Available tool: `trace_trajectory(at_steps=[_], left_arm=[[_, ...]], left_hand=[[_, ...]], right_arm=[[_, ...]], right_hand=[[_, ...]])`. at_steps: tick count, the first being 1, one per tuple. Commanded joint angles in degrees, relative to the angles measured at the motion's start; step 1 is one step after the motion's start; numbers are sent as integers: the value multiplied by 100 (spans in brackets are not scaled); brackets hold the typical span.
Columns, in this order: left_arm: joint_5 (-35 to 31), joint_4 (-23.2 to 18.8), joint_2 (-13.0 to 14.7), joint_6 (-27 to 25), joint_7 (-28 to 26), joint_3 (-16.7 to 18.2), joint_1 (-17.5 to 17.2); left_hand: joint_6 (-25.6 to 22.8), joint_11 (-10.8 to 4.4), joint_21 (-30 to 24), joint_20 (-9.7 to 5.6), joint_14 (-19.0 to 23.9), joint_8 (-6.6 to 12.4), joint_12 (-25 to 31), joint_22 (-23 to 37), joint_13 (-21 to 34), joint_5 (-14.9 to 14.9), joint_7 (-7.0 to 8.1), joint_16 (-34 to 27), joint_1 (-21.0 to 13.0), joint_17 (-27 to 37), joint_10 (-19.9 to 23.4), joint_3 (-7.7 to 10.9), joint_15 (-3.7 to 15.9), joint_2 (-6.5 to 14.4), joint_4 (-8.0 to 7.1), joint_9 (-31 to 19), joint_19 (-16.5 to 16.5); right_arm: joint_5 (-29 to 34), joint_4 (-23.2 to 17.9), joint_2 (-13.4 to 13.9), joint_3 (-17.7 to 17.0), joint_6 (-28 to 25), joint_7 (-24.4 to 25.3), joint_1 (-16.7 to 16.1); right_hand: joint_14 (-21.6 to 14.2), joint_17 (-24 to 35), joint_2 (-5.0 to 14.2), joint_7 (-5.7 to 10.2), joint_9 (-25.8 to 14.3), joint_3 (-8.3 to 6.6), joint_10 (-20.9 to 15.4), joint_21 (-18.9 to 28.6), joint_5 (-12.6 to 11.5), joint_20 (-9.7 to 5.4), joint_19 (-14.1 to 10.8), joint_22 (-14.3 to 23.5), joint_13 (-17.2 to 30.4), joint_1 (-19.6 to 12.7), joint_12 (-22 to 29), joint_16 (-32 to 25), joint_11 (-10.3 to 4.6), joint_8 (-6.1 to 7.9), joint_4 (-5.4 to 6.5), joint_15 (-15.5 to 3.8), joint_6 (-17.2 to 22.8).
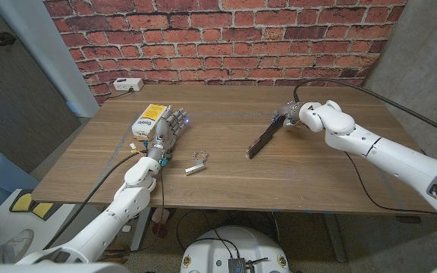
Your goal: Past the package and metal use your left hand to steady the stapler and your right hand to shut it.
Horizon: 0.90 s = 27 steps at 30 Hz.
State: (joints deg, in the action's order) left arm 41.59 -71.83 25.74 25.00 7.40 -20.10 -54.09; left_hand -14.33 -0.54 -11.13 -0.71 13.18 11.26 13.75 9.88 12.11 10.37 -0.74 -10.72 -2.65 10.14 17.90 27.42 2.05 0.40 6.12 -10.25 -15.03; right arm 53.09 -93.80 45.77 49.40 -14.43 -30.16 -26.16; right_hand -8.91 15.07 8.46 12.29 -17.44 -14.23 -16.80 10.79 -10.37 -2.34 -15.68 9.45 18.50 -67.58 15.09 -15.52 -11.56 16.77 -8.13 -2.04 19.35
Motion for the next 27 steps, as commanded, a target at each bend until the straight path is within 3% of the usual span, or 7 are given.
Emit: trace_trajectory(at_steps=[1,7,9,12,27], left_arm=[[-44,-62,23,-15,-30,-27,16],[-67,-58,7,-23,-61,-45,30],[-57,-45,-5,-35,-55,-54,36],[-47,-10,-32,-29,-48,-60,50],[-29,130,-90,1,18,-79,114]], left_hand=[[-62,-23,10,-6,10,-7,-4,8,14,31,-24,-1,-77,5,45,4,111,-5,44,-16,40],[-102,-18,10,-7,32,5,-2,8,14,31,-40,-8,-96,4,58,14,123,8,54,-16,40],[-105,-12,10,-8,31,4,-2,7,14,31,-42,-6,-110,3,62,21,126,14,61,-15,40],[-112,-14,9,-8,35,5,-3,7,13,31,-32,-6,-126,2,62,28,127,19,71,-15,37],[-134,-24,8,-21,44,3,0,5,11,26,-34,-2,-203,-3,91,58,137,28,121,-13,29]], right_arm=[[48,98,-44,61,30,-21,38],[21,169,-55,68,65,-22,66],[6,201,-60,74,87,-23,83],[-4,228,-66,82,101,-21,99],[53,253,-81,134,87,-4,111]], right_hand=[[-24,31,67,14,-30,20,-19,-3,10,-666,15,20,32,-5,34,-45,-4,17,10,-1103,16],[-16,44,66,16,-53,27,-41,7,15,-659,2,20,53,-12,41,-45,-7,17,10,-1103,19],[-45,64,56,16,-110,46,-77,40,20,-764,-120,16,104,-38,51,-54,-3,19,0,-1108,32],[-89,72,57,14,-153,55,-106,52,21,-807,-209,17,136,-62,57,-62,-3,35,-4,-1112,77],[-346,226,28,8,-336,216,-229,63,27,-735,-394,32,280,104,92,-223,13,68,94,-1101,161]])
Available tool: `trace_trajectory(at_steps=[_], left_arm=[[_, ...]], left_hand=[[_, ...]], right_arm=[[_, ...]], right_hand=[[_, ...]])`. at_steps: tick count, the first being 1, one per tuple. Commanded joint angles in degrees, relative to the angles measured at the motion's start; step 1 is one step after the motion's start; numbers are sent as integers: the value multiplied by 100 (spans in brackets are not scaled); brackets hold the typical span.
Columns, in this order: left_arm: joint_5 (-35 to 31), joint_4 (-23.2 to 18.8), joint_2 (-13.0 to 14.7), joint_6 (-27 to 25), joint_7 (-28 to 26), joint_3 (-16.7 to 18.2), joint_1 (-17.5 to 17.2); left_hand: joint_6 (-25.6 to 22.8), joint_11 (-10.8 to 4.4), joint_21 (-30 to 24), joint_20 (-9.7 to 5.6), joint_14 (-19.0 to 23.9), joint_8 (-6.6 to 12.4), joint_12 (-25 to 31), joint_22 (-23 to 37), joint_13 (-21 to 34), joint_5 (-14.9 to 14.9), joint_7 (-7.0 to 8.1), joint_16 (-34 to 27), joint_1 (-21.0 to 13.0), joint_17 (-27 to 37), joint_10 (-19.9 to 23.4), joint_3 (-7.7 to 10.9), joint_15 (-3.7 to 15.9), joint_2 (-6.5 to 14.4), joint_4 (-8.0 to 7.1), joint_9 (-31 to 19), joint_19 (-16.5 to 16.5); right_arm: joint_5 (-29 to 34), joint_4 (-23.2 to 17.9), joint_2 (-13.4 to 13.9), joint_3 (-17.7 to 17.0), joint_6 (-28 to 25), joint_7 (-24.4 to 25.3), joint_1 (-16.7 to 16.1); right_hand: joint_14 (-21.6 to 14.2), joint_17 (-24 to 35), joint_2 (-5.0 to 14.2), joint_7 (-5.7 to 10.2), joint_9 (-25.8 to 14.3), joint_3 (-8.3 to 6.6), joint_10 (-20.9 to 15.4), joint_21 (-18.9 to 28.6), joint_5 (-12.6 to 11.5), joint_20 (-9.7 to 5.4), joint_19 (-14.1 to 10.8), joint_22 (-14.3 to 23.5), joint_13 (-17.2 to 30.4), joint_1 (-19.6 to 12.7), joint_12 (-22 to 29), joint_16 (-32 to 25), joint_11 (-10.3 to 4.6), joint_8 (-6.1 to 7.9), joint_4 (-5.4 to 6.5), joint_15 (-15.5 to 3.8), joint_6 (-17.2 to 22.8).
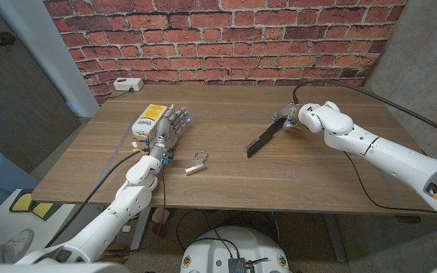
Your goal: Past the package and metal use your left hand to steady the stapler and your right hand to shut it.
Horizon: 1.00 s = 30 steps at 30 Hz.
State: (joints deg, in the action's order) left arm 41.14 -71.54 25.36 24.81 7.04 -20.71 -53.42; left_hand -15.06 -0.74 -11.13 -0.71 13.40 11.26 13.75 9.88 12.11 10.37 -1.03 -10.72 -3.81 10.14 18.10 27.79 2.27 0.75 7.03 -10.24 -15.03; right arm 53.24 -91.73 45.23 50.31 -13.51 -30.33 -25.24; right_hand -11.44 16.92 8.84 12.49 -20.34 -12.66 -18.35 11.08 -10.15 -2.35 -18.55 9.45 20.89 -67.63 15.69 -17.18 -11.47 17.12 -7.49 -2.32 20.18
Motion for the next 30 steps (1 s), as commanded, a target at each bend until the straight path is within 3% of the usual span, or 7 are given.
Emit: trace_trajectory(at_steps=[1,30], left_arm=[[16,104,-54,23,54,-17,47],[-23,-63,57,40,14,0,-88]], left_hand=[[-60,-5,8,-19,24,3,-1,5,11,26,-3,-2,-90,-3,68,21,114,-8,32,-13,29],[-78,11,11,-10,36,-9,-11,7,11,13,-1,0,-124,0,74,24,100,-24,62,-13,36]], right_arm=[[74,44,-23,57,-2,49,16],[119,-218,60,-23,-104,247,-258]], right_hand=[[-103,52,-22,-15,-59,84,-78,34,5,-740,-115,34,52,145,33,-66,3,38,45,-1071,85],[-861,561,41,-35,-355,269,-707,109,-64,-667,-560,69,327,282,256,-610,17,300,68,-1101,812]])
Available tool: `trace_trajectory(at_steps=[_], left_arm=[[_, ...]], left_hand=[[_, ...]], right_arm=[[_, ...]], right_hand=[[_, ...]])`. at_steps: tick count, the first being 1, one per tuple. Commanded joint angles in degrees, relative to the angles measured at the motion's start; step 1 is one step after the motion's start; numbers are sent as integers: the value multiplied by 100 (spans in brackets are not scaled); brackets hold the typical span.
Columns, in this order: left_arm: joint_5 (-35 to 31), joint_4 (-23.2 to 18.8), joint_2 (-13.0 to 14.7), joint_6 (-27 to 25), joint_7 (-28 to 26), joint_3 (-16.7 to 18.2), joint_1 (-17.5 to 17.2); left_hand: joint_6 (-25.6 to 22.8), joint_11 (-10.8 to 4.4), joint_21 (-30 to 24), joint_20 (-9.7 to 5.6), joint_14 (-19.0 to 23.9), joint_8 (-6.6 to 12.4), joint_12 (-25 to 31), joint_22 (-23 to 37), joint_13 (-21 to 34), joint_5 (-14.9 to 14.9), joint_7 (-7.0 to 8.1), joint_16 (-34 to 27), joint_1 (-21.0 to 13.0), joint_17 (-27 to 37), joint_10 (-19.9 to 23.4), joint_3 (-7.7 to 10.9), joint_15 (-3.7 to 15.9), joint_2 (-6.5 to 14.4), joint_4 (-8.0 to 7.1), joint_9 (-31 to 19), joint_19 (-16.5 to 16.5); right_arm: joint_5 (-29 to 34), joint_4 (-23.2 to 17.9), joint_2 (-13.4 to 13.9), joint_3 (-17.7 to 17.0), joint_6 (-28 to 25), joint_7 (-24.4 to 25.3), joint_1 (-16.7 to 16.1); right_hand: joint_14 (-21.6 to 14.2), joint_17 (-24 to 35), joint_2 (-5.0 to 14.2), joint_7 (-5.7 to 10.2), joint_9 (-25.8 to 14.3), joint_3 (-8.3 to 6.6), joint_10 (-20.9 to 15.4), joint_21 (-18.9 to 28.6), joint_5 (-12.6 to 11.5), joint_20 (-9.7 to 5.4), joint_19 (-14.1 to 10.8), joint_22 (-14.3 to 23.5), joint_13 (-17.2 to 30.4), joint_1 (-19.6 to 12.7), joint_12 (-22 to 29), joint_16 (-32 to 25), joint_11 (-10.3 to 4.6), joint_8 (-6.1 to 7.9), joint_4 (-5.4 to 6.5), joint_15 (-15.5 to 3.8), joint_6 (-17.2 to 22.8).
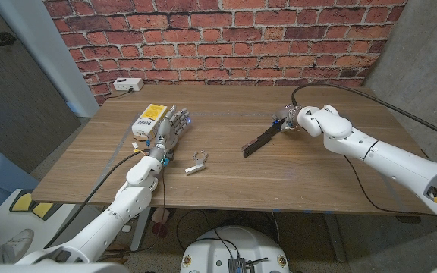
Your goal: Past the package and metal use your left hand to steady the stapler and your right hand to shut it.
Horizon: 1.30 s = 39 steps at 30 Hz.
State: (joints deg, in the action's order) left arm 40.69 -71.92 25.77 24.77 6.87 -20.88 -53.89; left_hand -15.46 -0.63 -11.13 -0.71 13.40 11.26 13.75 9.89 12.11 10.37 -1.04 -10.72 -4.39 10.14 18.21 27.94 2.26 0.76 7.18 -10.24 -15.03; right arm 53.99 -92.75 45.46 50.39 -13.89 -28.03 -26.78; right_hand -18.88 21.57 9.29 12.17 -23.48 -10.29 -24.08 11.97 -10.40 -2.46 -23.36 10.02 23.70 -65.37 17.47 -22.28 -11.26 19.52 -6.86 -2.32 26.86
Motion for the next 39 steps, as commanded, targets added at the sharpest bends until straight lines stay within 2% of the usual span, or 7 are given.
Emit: trace_trajectory(at_steps=[1,5,11,25,32,34,39], left_arm=[[31,-25,12,51,39,20,-45],[48,-20,3,60,53,22,-59],[45,-51,-1,81,45,20,-88],[53,-207,36,74,-17,40,-189],[70,-236,42,80,-8,46,-218],[71,-238,46,79,-4,45,-221],[77,-261,59,97,-19,67,-245]], left_hand=[[-37,-2,10,-11,38,-10,-10,7,11,13,2,0,-67,0,67,10,102,-25,48,-13,35],[-41,-7,10,-9,36,-11,-9,8,11,11,4,1,-67,1,76,9,105,-27,49,-13,36],[-40,1,10,-8,41,-15,-12,8,11,10,-6,0,-65,2,72,7,103,-29,48,-13,36],[-46,-3,9,-6,43,-19,-17,9,12,7,-4,0,-57,5,73,2,101,-30,43,-14,37],[-49,1,9,-6,42,-20,-19,10,12,6,-3,1,-52,6,74,-1,97,-30,40,-14,39],[-51,2,9,-5,43,-20,-20,10,12,6,-1,0,-51,7,73,-2,98,-30,40,-14,38],[-48,-10,9,-5,43,-24,-20,10,13,6,1,1,-44,8,77,-6,96,-30,36,-14,38]], right_arm=[[47,-128,42,-37,-72,24,-115],[35,-174,72,-77,-72,90,-167],[-28,-219,113,-153,-66,239,-253],[-13,-307,176,-219,-111,345,-373],[-67,-407,214,-306,-122,445,-457],[-113,-437,216,-342,-143,436,-476],[-205,-490,208,-408,-206,417,-506]], right_hand=[[-143,116,4,-4,-48,32,-159,18,-42,-655,-81,13,54,55,87,-121,-6,74,6,-1102,184],[-253,224,9,-10,-64,41,-283,50,-47,-666,-185,19,96,48,130,-215,-7,116,-2,-1107,337],[-590,398,32,-33,-12,-1,-657,135,-61,-729,-585,19,162,-25,225,-334,-2,222,-27,-1125,922],[-1322,549,169,-45,88,-390,-1373,201,-90,-733,-919,58,269,86,333,-313,18,322,237,-1135,1608],[-1765,1033,139,-40,-18,-427,-1606,579,-95,-827,-1344,255,493,185,467,-594,34,289,323,-1128,1633],[-1814,1174,160,-54,-86,-457,-1591,640,-103,-835,-1339,279,555,167,487,-651,21,286,319,-1124,1601],[-1807,1472,218,-64,-364,-665,-1448,836,-131,-823,-1226,402,810,208,552,-629,22,286,478,-1113,1367]])
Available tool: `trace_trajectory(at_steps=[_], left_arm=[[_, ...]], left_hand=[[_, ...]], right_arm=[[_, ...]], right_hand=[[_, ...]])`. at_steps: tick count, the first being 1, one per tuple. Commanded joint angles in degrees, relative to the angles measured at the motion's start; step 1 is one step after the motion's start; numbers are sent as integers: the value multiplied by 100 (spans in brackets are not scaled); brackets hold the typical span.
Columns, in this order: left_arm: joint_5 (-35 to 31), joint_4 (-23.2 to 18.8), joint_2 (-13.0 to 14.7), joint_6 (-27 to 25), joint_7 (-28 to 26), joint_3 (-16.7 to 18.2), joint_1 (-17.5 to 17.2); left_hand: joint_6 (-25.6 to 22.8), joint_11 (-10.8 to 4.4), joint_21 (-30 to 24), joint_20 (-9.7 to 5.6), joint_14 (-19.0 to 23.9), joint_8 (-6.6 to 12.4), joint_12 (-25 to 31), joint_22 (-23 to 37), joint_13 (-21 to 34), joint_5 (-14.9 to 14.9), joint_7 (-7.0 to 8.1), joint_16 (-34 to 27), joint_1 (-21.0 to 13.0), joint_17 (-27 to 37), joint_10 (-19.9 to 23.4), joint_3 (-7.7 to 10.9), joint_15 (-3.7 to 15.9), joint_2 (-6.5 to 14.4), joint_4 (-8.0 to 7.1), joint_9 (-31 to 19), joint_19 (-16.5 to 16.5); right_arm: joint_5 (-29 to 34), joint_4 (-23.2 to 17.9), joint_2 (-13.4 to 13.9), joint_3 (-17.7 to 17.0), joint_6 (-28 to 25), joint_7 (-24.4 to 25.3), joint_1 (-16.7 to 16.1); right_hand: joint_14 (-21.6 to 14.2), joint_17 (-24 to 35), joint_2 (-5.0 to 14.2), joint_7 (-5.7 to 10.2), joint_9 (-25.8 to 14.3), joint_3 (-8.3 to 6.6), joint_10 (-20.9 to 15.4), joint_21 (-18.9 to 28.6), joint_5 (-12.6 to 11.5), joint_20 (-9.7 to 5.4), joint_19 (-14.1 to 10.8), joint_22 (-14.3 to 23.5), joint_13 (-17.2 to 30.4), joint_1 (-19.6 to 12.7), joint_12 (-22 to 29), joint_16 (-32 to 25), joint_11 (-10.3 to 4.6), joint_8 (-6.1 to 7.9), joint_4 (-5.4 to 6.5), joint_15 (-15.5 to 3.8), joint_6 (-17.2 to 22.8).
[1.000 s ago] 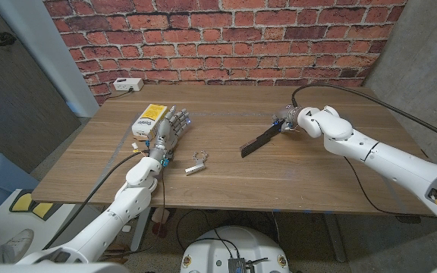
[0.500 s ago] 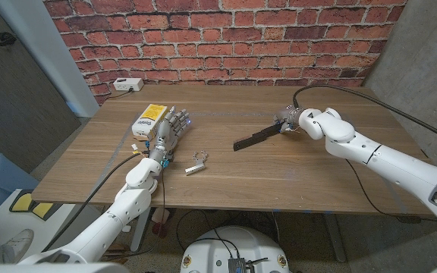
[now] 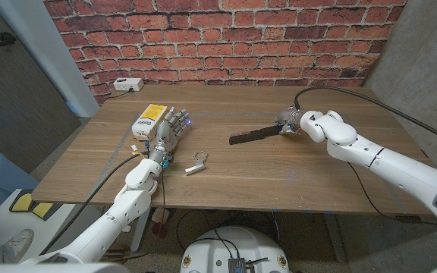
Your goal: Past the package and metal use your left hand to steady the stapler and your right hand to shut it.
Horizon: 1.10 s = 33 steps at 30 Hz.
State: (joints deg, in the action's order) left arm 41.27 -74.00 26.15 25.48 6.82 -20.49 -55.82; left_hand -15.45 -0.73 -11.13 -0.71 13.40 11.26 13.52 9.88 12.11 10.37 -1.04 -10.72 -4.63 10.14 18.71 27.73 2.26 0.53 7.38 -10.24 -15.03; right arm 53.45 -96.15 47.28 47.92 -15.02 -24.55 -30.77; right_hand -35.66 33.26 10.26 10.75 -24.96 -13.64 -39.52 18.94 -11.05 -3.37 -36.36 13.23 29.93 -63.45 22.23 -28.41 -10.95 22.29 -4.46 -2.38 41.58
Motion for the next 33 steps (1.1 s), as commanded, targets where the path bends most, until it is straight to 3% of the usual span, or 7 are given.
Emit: trace_trajectory(at_steps=[1,33], left_arm=[[23,-54,17,46,-12,36,-58],[10,27,-37,136,90,4,20]], left_hand=[[-37,1,8,-5,43,-29,1,10,13,6,-3,1,-20,8,22,15,96,-7,15,-14,38],[-57,13,8,-8,45,-27,-6,11,14,6,-2,1,-5,10,28,10,97,6,3,-14,41]], right_arm=[[-148,-154,31,-160,-86,73,-104],[-316,-447,166,-424,-124,515,-211]], right_hand=[[-143,352,110,79,-252,-338,93,161,-64,-722,91,91,221,24,99,-32,-11,16,249,-1105,-117],[-197,860,67,-13,-739,-545,76,490,-39,-712,272,152,652,82,465,79,52,121,328,-1105,-117]])
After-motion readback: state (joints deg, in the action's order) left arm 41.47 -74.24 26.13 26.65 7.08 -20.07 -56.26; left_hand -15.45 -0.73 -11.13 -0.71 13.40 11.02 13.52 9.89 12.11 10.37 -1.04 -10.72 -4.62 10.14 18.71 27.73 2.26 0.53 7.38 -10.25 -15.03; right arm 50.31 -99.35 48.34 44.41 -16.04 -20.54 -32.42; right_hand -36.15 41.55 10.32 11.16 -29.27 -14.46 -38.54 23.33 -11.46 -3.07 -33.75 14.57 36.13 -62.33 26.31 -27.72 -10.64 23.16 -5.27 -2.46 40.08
